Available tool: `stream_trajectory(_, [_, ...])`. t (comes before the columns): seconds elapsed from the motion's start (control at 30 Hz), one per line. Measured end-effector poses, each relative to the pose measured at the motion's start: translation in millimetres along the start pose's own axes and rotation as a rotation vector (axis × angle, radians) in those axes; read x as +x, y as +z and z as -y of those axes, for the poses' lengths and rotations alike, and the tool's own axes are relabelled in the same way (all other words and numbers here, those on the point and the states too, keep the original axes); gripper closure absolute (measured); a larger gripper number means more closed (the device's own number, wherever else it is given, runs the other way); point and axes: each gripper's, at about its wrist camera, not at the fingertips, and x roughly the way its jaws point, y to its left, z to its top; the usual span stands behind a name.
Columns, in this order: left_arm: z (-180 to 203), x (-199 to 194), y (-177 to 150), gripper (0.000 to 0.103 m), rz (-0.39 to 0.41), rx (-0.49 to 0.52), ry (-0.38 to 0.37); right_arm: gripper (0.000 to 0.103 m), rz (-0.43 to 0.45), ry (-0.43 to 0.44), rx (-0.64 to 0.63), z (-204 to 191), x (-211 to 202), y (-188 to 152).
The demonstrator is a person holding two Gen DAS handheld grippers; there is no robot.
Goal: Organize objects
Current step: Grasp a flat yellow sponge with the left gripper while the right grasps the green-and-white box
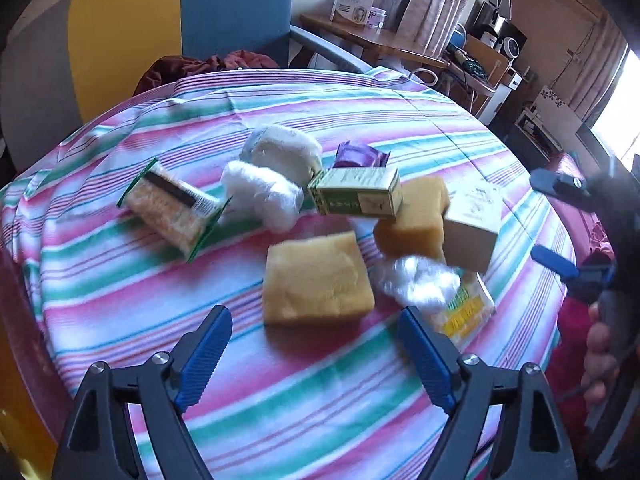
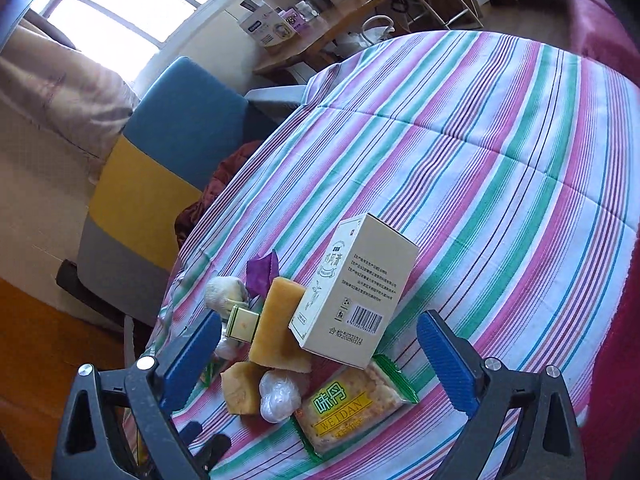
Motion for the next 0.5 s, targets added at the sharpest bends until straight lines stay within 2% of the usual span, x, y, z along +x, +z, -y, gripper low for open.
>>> stream_trajectory(0.07, [1,10,9,0.014,-0.002,0.0,0.003,0.004,-0.003,0.001,0.0,0,1,0])
stream_trajectory(0.23, [1,45,23,0.014,-0.062,-0.023,0.02,0.004,-0.015,-0.002,-0.02,-4,6,-1])
stream_trajectory(0.3, [0,56,22,0.021,-0.077,-0.02,0.06,0.004,-0.015,-0.005,-0.038,-7,7,-1])
stream_trajectory(0.33, [-3,58,19,0.035,-0.088,-0.025,0.033,0.004,-0.015,-0.005,-0.049,-9,8,-1])
stream_trajectory(0.37, [-5,56,15,0.037,-0.083,-0.042,-0.005,0.004,-0.014,-0.004,-0.062,-11,8,-2])
stream_trajectory(0.5, [-13,28,-10,0.04,-0.029,-0.043,-0.008,0.006,0.001,-0.009,-0.163,-27,7,-6])
